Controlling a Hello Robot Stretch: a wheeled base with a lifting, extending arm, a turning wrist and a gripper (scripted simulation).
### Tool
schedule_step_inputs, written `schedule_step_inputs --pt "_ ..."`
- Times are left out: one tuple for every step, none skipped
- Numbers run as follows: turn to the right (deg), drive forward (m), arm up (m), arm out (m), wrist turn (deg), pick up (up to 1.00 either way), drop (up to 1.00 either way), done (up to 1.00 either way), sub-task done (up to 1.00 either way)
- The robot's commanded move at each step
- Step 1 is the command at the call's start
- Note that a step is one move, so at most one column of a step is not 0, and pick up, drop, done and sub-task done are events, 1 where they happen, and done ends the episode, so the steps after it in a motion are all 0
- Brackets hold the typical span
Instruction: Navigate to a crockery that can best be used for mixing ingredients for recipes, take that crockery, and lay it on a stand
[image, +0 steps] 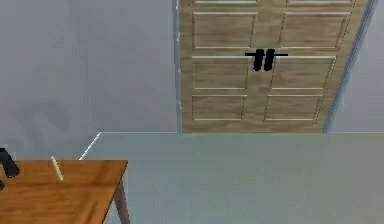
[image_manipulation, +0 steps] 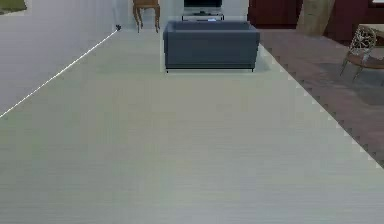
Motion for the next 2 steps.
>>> schedule_step_inputs --pt "45.0 0.0 0.0 0.0 0.0 0.0 0.0 0.0 0.0" --pt "45.0 0.0 0.0 0.0 0.0 0.0 0.0 0.0 0.0"
